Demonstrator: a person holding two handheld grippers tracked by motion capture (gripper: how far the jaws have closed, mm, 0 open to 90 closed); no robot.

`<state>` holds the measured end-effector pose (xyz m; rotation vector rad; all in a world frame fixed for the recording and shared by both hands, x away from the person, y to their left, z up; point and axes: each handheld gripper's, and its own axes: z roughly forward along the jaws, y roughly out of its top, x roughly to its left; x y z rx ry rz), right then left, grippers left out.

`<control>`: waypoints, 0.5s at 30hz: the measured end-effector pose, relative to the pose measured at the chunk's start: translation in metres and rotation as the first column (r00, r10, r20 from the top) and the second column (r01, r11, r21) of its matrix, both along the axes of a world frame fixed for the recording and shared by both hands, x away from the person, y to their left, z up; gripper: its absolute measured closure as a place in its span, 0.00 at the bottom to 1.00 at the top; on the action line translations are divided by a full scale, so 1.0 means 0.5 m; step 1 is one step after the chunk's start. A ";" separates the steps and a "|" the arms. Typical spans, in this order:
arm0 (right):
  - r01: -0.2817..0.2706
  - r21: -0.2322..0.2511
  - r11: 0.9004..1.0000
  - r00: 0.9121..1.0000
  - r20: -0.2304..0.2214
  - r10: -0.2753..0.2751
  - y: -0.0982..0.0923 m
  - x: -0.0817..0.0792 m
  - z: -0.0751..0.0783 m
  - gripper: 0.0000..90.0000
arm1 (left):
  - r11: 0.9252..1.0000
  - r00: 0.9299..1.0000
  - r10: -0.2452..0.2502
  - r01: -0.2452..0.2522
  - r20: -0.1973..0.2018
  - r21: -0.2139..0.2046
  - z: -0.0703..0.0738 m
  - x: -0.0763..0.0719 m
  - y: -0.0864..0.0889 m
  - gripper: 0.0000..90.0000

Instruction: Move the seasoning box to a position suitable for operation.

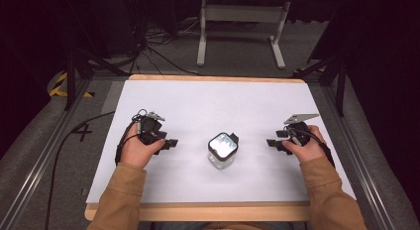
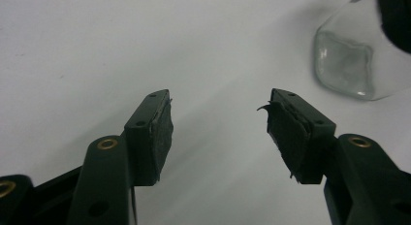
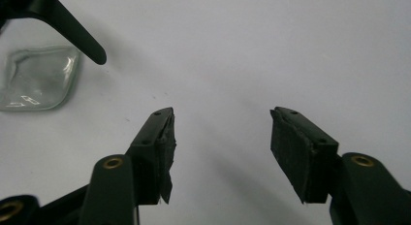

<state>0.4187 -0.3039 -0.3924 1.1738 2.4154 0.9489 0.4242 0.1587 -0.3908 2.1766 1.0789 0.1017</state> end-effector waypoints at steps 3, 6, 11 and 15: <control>0.002 0.009 1.000 1.000 0.013 -0.002 -0.002 -0.006 0.004 0.49 | 1.000 1.000 -0.018 0.018 0.012 -0.013 0.007 0.002 -0.005 0.48; 0.004 0.013 1.000 1.000 0.021 -0.004 -0.008 -0.018 0.005 0.49 | 0.999 0.999 -0.029 0.031 0.039 -0.040 0.015 0.007 -0.018 0.51; 0.028 0.025 0.999 0.999 0.019 -0.028 -0.026 -0.034 0.005 0.50 | 0.996 0.997 -0.069 0.071 0.035 -0.058 0.023 0.013 -0.043 0.59; 0.047 0.028 0.999 0.999 0.019 -0.047 -0.041 -0.047 0.004 0.50 | 0.984 0.993 -0.092 0.101 0.069 -0.144 0.020 0.018 -0.069 0.65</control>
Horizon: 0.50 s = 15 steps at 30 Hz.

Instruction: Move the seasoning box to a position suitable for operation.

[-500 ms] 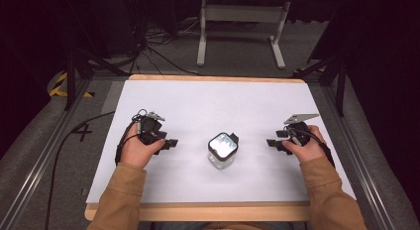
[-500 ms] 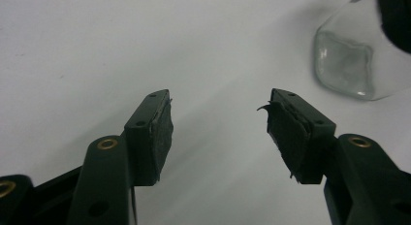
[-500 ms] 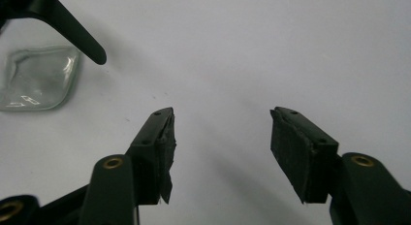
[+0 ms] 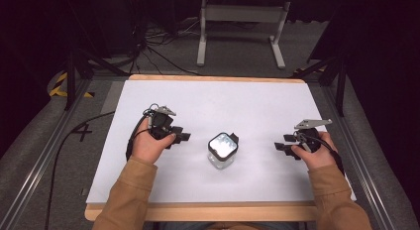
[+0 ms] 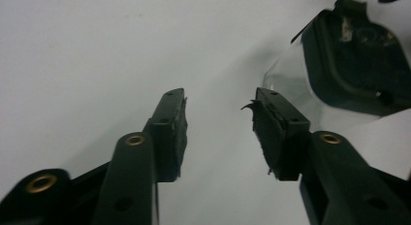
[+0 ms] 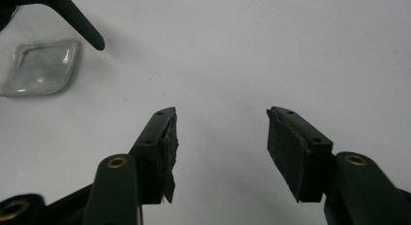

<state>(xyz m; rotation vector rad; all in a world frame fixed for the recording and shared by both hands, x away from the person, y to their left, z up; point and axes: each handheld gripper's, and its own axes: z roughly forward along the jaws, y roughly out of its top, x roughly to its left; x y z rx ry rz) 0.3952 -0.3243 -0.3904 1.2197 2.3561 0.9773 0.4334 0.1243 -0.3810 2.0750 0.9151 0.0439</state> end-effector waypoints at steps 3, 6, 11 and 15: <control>0.011 0.005 1.000 1.000 0.001 -0.011 -0.011 -0.013 0.001 0.50 | 0.998 0.999 -0.032 0.032 -0.001 -0.045 -0.008 0.007 -0.026 0.76; 0.018 0.005 1.000 1.000 0.004 -0.018 -0.018 -0.022 0.002 0.50 | 0.998 0.999 -0.049 0.050 0.013 -0.044 -0.007 0.012 -0.037 0.81; 0.034 0.012 0.999 0.999 -0.004 -0.034 -0.024 -0.037 -0.002 0.56 | 0.994 0.995 -0.098 0.098 0.008 -0.056 -0.017 0.017 -0.064 0.99; 0.016 0.024 1.000 1.000 -0.016 -0.016 -0.017 -0.048 -0.002 0.66 | 0.992 0.993 -0.119 0.118 -0.011 -0.035 -0.040 0.026 -0.088 1.00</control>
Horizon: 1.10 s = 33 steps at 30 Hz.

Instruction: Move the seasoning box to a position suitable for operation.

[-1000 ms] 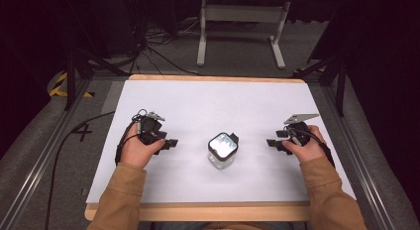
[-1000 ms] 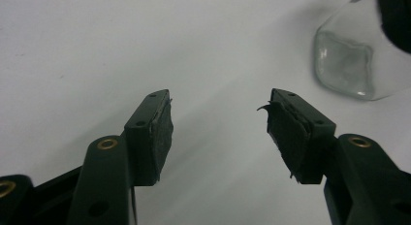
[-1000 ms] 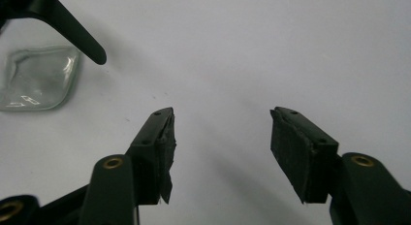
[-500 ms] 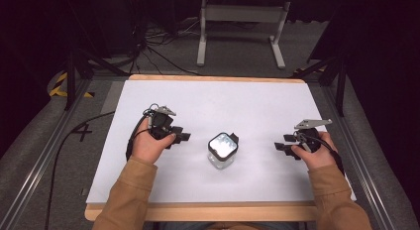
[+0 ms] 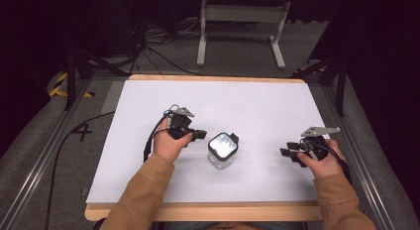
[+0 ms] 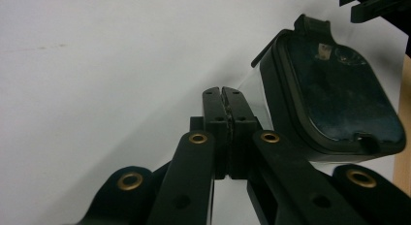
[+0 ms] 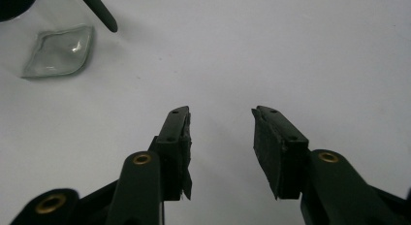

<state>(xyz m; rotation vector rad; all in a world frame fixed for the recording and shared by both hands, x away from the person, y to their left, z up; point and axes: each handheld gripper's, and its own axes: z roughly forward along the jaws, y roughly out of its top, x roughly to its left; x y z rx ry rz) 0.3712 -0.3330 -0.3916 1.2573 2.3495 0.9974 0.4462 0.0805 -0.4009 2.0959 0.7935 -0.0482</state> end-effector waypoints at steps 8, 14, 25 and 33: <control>-0.034 -0.006 0.999 0.999 -0.007 0.034 0.010 -0.003 -0.003 0.69 | 0.998 0.999 -0.039 0.039 -0.004 0.047 -0.012 -0.003 -0.025 1.00; -0.043 -0.009 0.999 0.999 -0.013 0.043 0.015 -0.002 -0.008 0.68 | 0.996 0.998 -0.066 0.067 -0.009 0.058 -0.017 -0.006 -0.037 1.00; -0.043 -0.003 0.999 0.999 -0.019 0.043 0.016 -0.002 -0.008 0.68 | 0.992 0.996 -0.082 0.086 -0.047 0.095 -0.020 -0.009 -0.043 1.00; -0.052 -0.003 0.999 0.998 -0.019 0.052 0.020 0.001 -0.009 0.68 | 0.964 0.985 -0.149 0.164 -0.085 0.207 -0.022 -0.026 -0.067 1.00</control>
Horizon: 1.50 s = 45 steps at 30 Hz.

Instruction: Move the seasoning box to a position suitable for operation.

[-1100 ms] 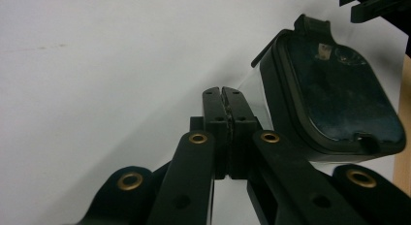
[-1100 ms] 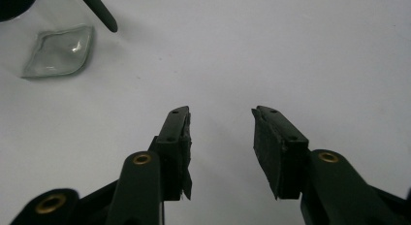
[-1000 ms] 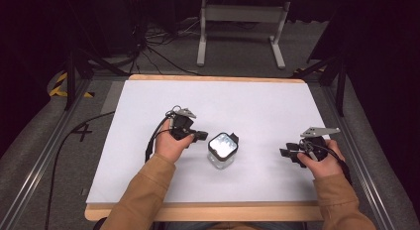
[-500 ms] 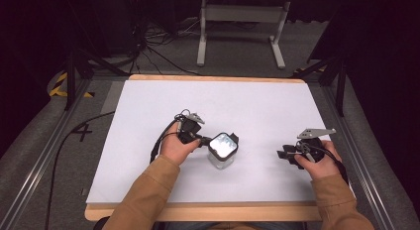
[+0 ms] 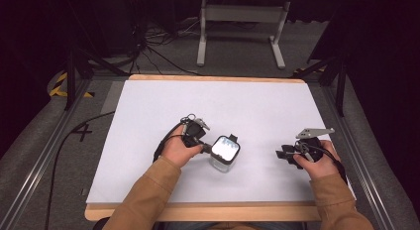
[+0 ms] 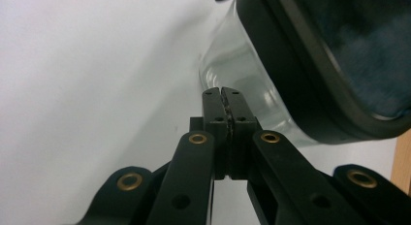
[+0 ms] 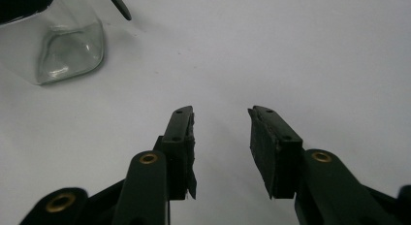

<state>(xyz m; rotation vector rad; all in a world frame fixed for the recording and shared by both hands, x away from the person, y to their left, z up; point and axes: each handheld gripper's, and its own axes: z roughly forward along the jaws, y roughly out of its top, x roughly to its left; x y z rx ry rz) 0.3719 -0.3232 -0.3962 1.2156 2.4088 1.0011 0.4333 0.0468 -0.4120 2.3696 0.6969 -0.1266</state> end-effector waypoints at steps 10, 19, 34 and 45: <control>-0.001 0.000 1.000 1.000 -0.009 0.001 0.001 0.002 -0.004 0.68 | 0.996 0.996 -0.072 0.074 -0.048 0.047 0.005 -0.020 -0.026 1.00; -0.003 0.002 1.000 1.000 -0.013 0.003 0.002 0.001 -0.004 0.68 | 0.982 0.984 -0.164 0.169 -0.072 0.081 0.007 -0.034 -0.047 0.99; 0.001 0.012 1.000 1.000 -0.015 -0.001 0.001 0.001 -0.003 0.68 | 0.972 0.973 -0.211 0.218 -0.091 0.084 0.006 -0.048 -0.068 0.97; 0.003 0.019 1.000 1.000 -0.009 -0.003 -0.006 0.003 -0.001 0.69 | 0.986 0.983 -0.168 0.167 -0.079 -0.026 0.050 -0.042 -0.031 0.86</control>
